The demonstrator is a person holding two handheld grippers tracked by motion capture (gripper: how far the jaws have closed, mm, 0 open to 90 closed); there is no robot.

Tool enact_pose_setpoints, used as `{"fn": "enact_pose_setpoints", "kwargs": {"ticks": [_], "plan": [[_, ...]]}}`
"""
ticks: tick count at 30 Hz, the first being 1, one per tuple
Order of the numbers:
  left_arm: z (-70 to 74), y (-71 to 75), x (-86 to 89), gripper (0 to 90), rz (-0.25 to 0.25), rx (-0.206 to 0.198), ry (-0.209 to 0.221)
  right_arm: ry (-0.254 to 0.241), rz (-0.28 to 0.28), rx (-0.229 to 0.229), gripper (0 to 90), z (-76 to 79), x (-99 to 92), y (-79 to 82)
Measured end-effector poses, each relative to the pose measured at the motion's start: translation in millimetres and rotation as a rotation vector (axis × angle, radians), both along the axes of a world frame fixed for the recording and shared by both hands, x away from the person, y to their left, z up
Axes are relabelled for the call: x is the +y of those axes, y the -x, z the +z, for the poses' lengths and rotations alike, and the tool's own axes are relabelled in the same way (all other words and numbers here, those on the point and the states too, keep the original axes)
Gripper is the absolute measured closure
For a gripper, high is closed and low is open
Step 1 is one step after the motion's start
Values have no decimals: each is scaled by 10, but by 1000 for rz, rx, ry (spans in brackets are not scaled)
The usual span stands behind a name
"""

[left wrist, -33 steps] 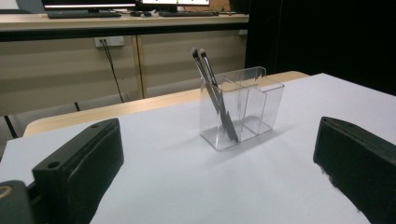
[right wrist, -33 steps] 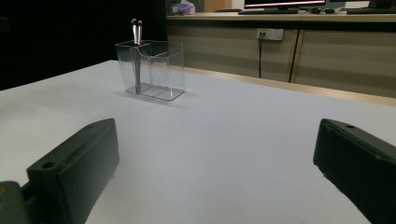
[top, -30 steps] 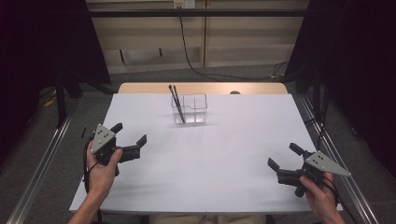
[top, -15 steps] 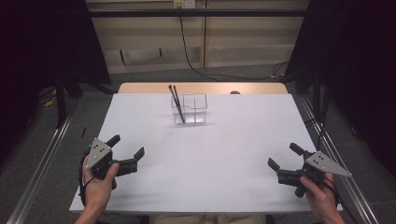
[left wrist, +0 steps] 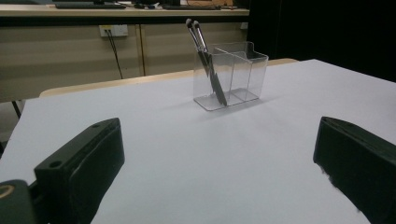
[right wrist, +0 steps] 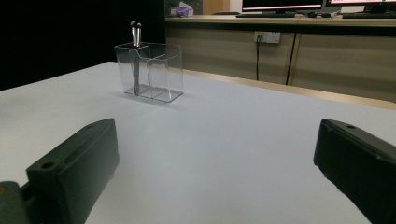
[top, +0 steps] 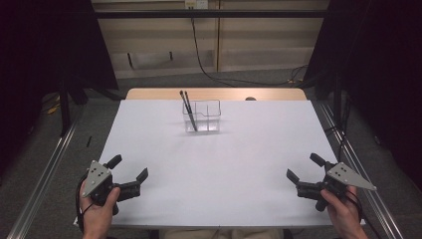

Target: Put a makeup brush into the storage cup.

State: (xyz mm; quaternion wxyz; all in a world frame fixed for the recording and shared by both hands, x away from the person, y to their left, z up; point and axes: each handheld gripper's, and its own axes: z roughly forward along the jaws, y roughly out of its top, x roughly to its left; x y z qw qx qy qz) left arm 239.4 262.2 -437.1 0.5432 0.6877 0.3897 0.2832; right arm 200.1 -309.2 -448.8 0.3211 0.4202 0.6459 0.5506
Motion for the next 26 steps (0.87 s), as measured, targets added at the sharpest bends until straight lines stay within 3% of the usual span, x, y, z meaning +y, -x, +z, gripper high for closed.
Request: {"fn": "enact_pose_setpoints", "kwargs": {"ticks": [8, 17, 18, 20, 22, 26], "plan": [[-48, 92, 35, 17, -15, 13, 22, 4, -1, -5, 0, 10, -13, 53], [14, 199, 60, 27, -14, -63, 3, 4, 6, -7, 0, 24, -8, 83], [9, 199, 58, 24, -33, -43, 14, 6, 6, -6, 0, 22, -9, 81], [-6, 188, 64, 19, -25, -34, 6, 9, 9, -5, 0, 20, -12, 79], [-15, 167, 75, 18, -26, -15, 29, 8, 6, -4, 0, 20, -14, 76], [-25, 143, 84, 18, -18, -7, 26, 5, 5, -5, 0, 21, -16, 83]]}}
